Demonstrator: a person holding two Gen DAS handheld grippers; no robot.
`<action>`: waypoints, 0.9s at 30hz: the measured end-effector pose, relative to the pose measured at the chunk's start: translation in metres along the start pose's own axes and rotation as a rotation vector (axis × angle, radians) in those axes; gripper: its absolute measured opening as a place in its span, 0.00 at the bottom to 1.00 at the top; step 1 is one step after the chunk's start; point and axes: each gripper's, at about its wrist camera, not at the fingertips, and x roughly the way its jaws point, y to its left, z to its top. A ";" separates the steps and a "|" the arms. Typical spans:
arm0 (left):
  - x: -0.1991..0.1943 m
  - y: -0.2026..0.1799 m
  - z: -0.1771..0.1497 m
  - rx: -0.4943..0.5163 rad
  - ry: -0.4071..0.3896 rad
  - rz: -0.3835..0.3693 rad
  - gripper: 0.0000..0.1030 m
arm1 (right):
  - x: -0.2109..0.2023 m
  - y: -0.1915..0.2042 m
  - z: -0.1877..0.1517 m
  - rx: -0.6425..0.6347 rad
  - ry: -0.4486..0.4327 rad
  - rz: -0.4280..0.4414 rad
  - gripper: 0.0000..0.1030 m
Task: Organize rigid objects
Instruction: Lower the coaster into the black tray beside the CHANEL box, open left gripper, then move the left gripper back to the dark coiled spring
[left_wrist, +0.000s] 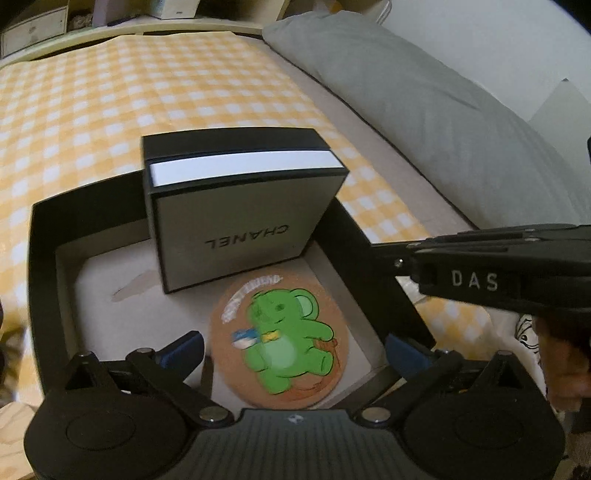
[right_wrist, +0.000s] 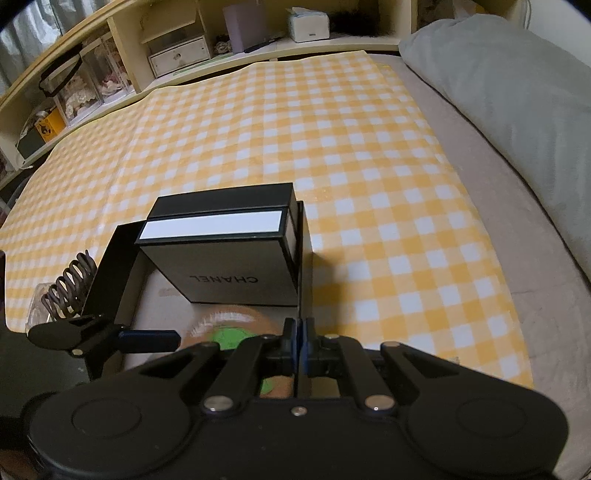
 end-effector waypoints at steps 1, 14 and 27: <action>-0.003 0.004 0.000 -0.002 0.001 -0.001 0.94 | 0.000 0.000 0.000 0.002 0.000 0.001 0.04; 0.004 0.022 -0.001 -0.136 0.103 -0.015 0.54 | 0.000 0.002 0.000 -0.004 0.001 -0.006 0.04; -0.035 0.001 -0.010 -0.021 -0.005 0.025 0.89 | 0.000 0.002 0.000 -0.004 -0.001 -0.010 0.04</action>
